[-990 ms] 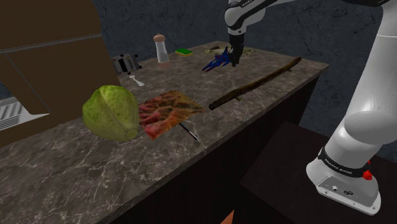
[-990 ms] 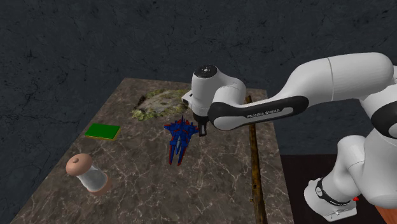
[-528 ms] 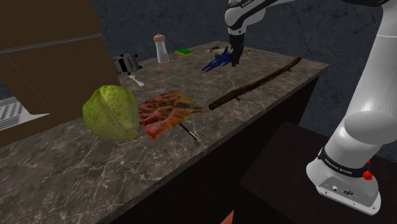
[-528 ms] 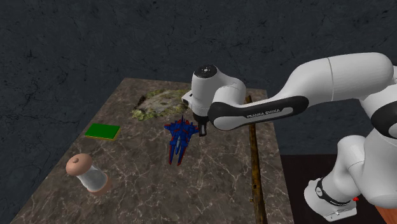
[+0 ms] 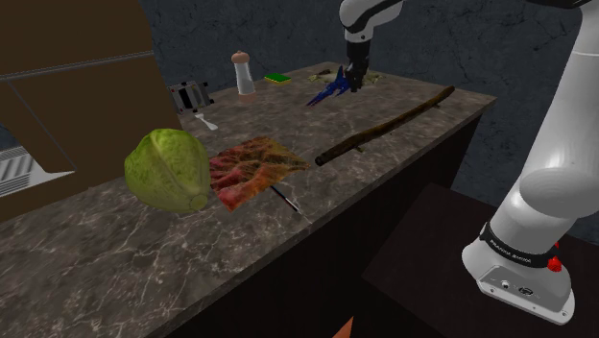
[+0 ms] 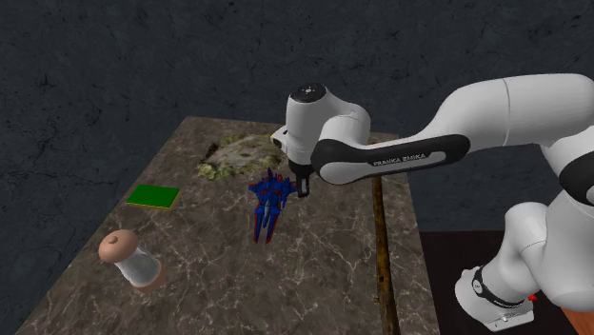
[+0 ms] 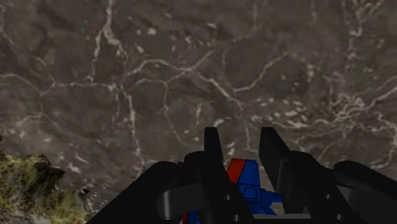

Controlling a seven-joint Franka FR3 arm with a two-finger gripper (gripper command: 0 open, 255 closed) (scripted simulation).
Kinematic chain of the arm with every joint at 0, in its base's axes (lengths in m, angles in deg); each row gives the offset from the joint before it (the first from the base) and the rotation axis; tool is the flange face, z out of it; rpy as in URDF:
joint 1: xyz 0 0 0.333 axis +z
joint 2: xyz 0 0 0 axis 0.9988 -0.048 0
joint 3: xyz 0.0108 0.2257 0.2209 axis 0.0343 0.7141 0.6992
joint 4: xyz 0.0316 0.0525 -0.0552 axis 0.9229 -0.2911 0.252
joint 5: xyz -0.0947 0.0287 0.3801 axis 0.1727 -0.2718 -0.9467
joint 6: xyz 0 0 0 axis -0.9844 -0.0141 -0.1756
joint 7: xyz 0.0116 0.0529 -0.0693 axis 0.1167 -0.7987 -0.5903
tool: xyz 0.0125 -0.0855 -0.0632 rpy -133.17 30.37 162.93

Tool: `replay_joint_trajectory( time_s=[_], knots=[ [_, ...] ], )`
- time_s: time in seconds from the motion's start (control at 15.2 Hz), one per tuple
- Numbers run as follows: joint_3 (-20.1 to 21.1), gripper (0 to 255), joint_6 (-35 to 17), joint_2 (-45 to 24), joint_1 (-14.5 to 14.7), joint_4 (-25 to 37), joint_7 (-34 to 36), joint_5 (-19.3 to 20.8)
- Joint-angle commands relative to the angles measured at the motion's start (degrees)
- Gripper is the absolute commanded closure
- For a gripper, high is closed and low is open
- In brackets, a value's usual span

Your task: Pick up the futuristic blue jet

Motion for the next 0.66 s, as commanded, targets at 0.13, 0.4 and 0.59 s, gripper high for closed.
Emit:
replay_joint_trajectory(
  time_s=[0.13,0.4,0.59],
  knots=[
    [0.1,255,3.0,0.6,0.1,2.4,0.0,0.1],
    [0.1,255,6.0,0.9,0.2,5.1,-0.2,0.1],
    [0.1,255,6.9,1.0,0.2,5.9,-0.3,0.1]
  ],
)
